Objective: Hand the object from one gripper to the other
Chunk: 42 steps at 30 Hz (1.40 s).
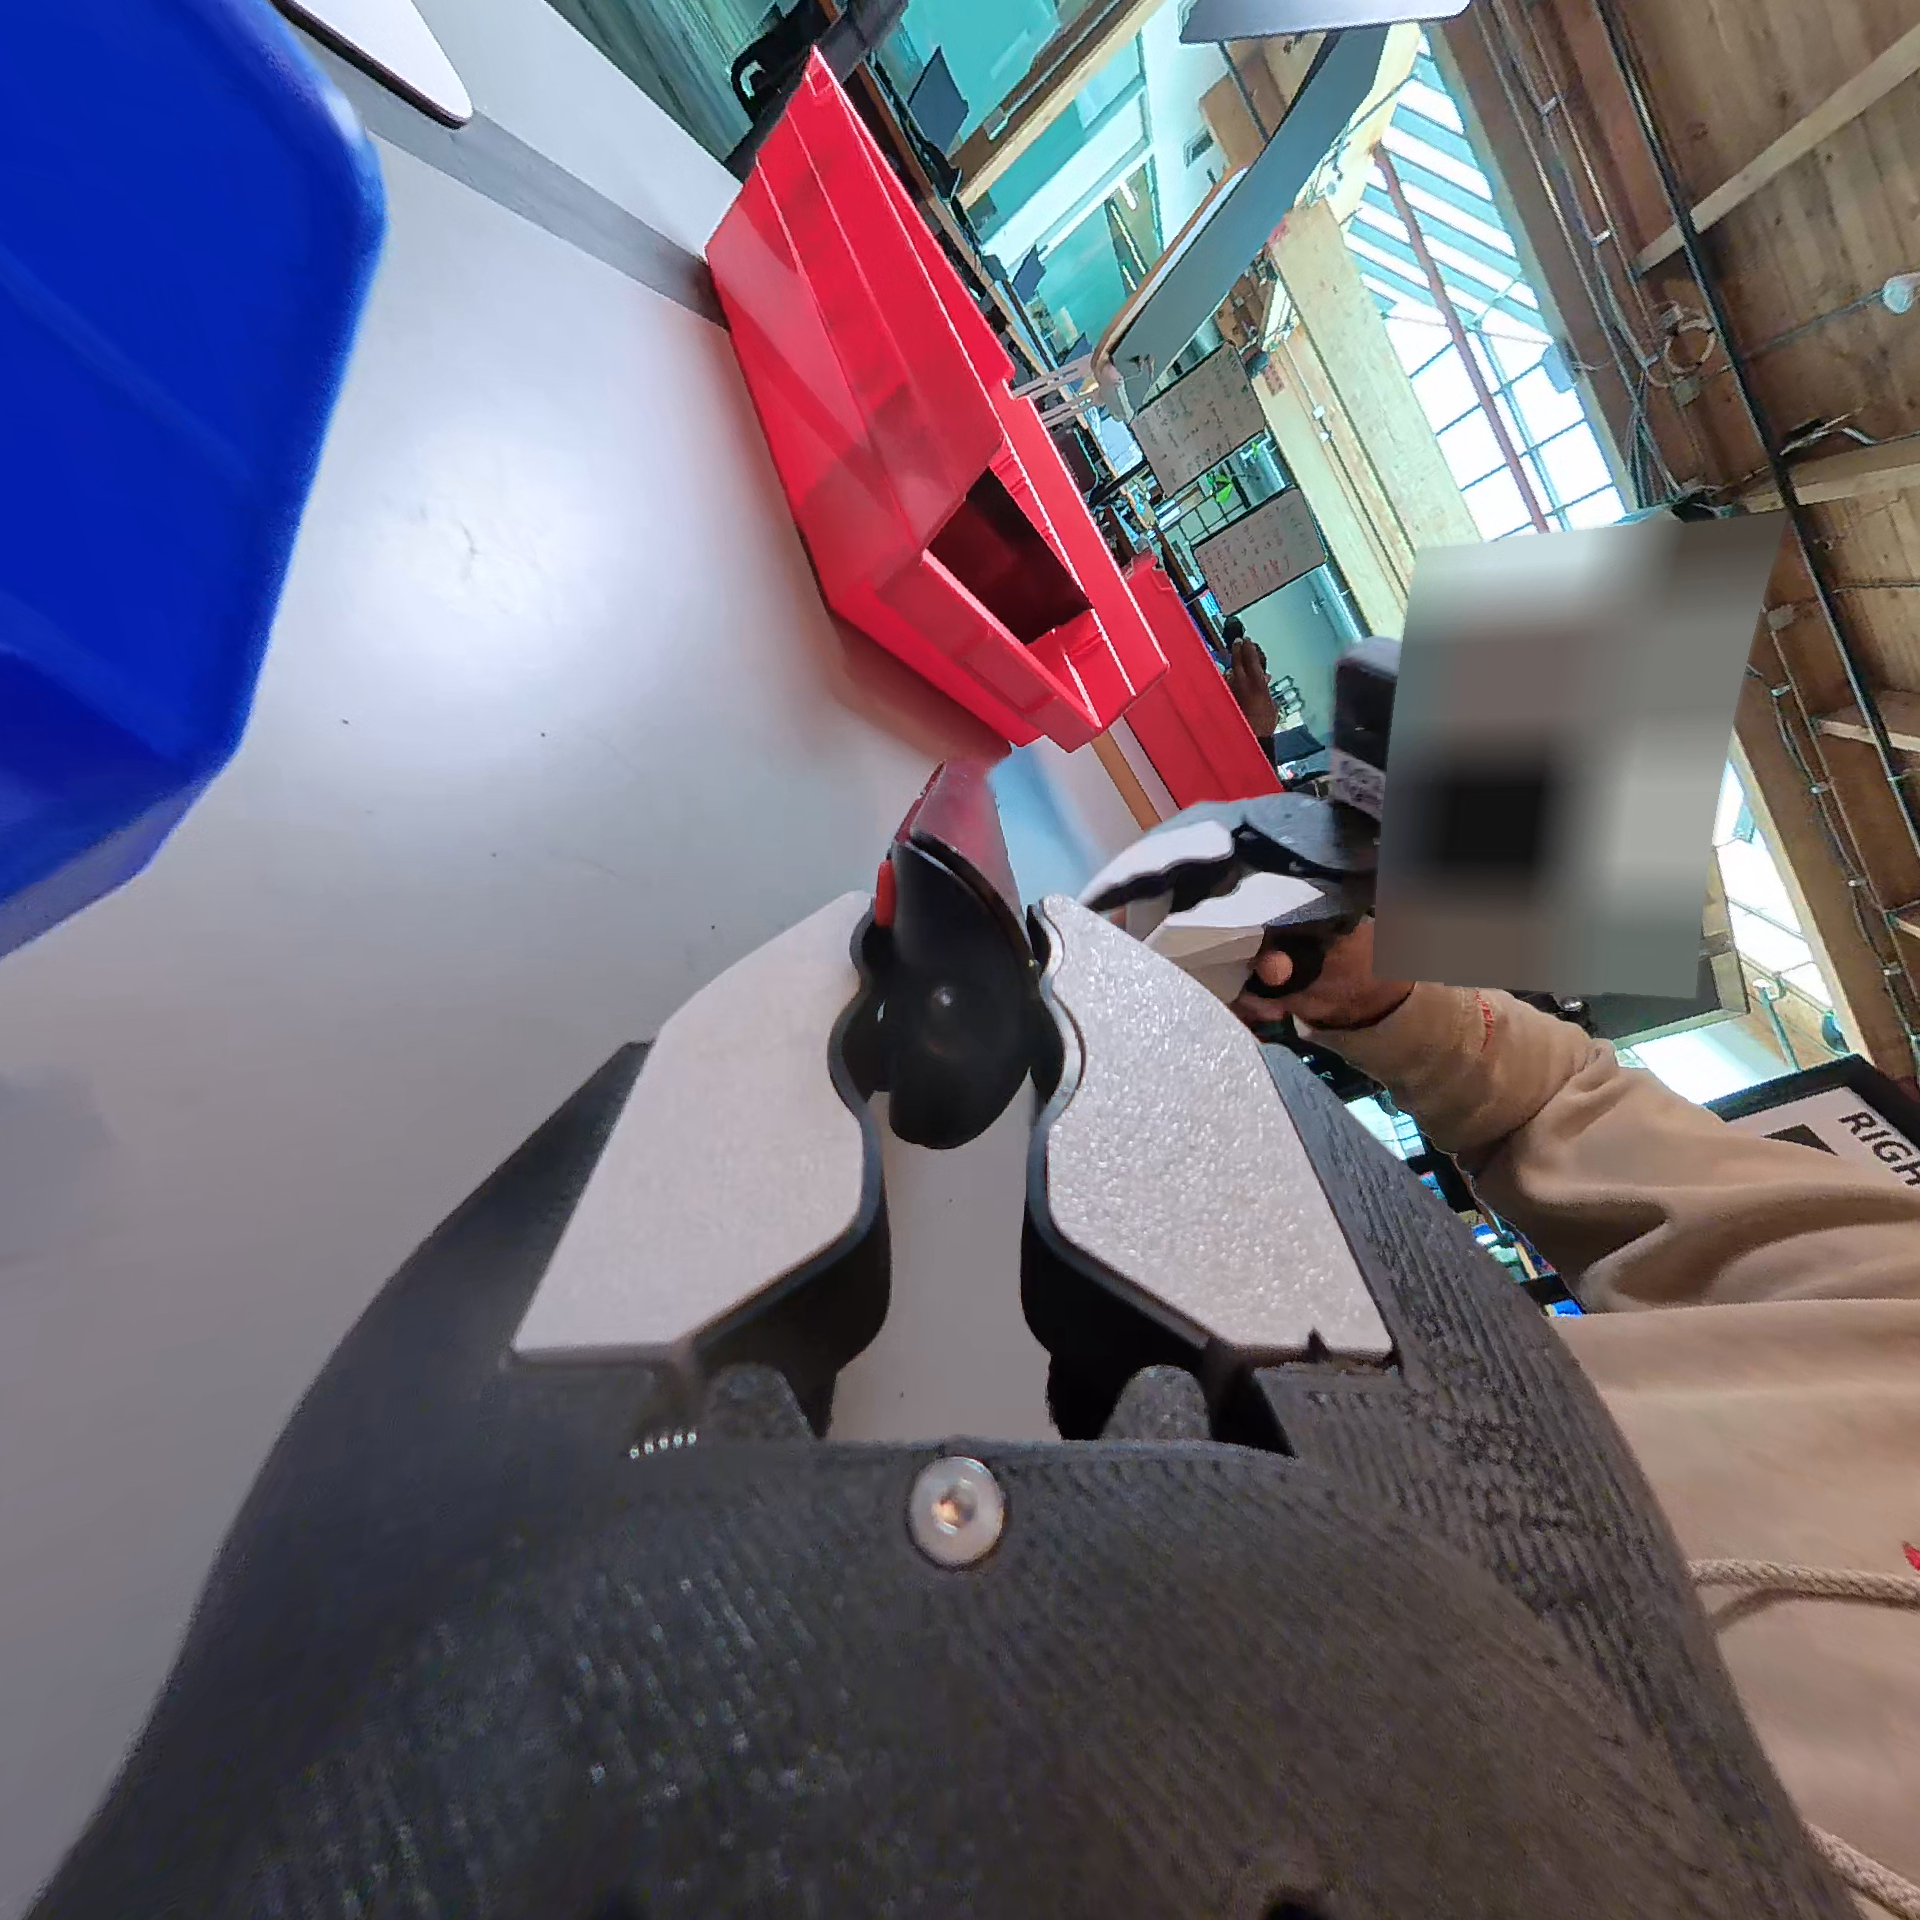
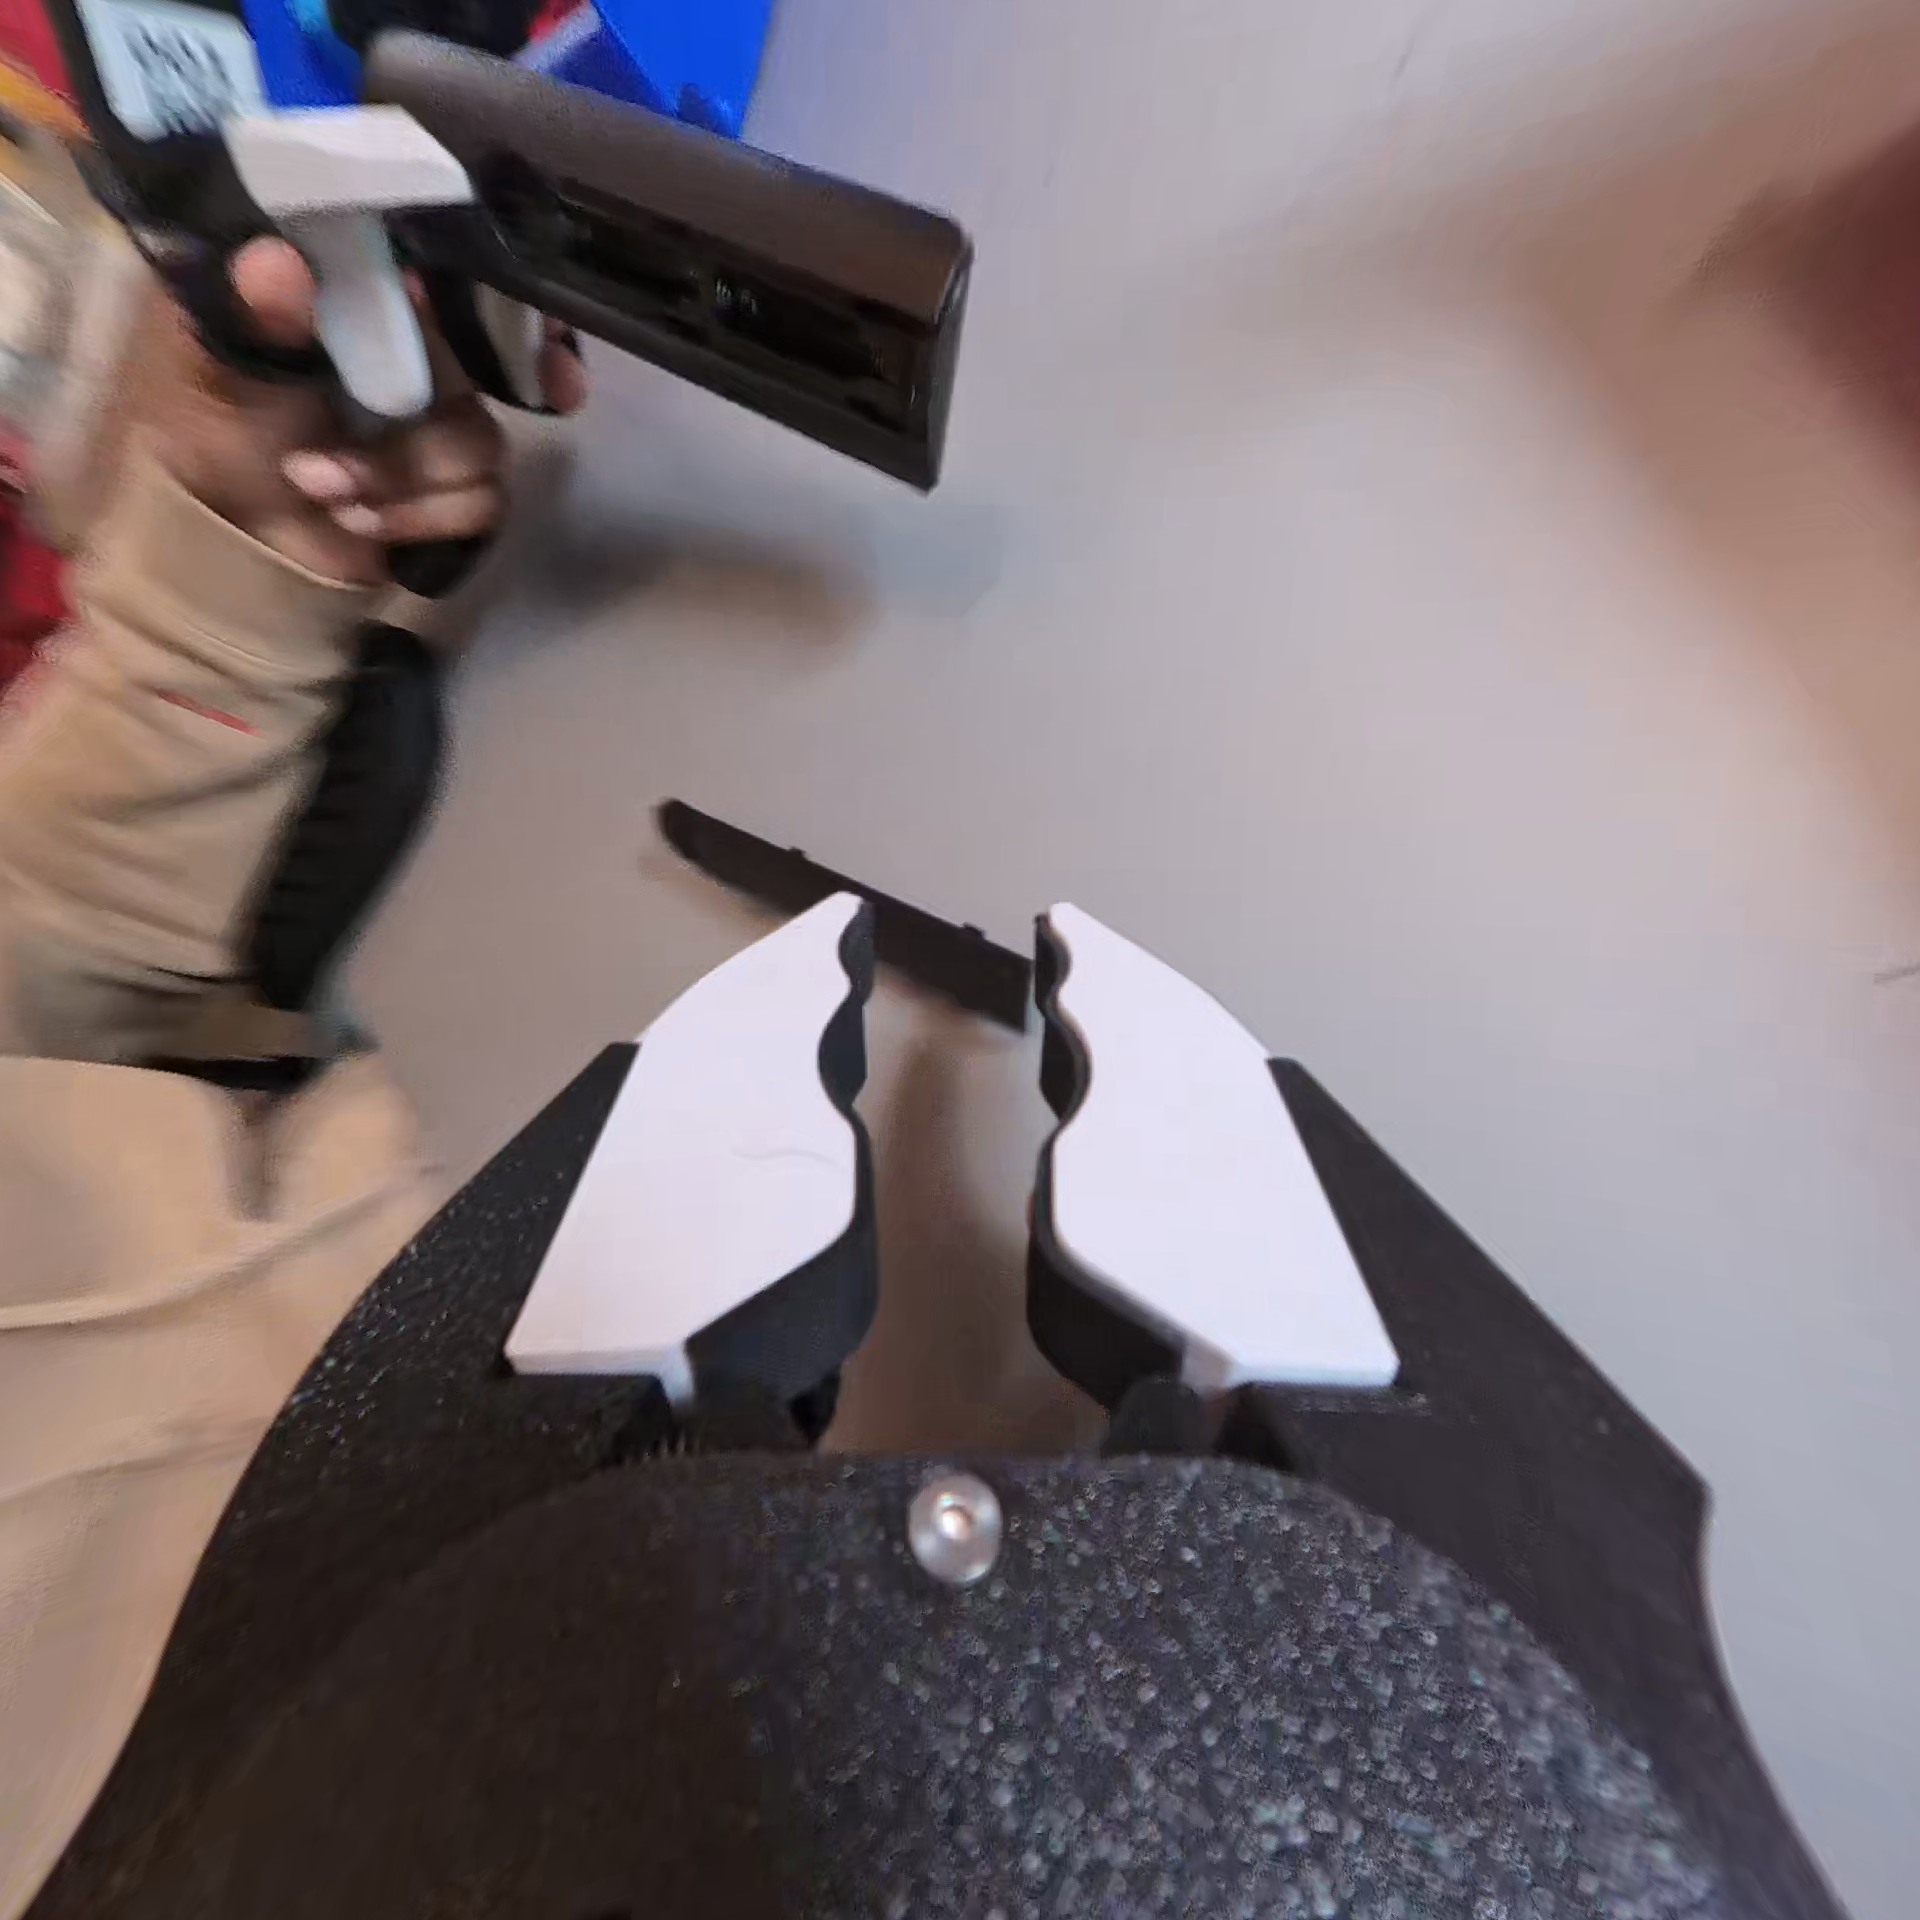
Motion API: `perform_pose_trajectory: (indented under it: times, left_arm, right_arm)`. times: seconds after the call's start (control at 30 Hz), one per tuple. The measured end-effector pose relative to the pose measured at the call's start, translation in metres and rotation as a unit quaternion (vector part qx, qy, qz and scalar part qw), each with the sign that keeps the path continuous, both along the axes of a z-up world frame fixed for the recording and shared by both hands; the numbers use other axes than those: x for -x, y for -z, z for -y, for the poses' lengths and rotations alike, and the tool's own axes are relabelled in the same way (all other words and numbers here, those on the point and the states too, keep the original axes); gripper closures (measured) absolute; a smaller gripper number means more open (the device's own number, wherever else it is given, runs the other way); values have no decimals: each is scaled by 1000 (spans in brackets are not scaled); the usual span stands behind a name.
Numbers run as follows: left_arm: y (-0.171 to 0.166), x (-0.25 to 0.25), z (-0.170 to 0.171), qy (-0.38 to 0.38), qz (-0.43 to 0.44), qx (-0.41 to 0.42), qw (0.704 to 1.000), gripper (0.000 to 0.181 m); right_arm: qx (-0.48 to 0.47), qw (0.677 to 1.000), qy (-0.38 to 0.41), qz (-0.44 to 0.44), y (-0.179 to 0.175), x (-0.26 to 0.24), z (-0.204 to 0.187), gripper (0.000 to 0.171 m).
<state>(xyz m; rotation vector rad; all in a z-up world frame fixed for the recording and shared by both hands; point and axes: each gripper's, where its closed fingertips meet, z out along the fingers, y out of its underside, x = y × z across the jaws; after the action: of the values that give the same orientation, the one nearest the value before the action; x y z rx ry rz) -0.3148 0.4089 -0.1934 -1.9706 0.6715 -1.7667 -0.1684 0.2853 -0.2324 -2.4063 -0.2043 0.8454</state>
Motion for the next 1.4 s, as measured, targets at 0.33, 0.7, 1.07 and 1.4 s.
perform_pose_trajectory:
  times: [0.33, 0.7, 1.07, 1.4]
  left_arm:
    - [8, -2, 1, 4, -12, 6, 1000, 156]
    - [2, -3, 5, 19, 19, 29, 999, 156]
    - [-4, -9, 8, 19, 70, 121, 990, 156]
    - [-3, -16, 16, 6, 66, 119, 991, 156]
  right_arm:
    - [-250, 785, -420, 381, 15, 17, 16, 128]
    - [-113, 793, -511, 314, 38, 21, 8, 152]
    - [-192, 838, -385, 335, -47, 11, -21, 152]
    - [-208, 812, -345, 423, -56, 23, -61, 152]
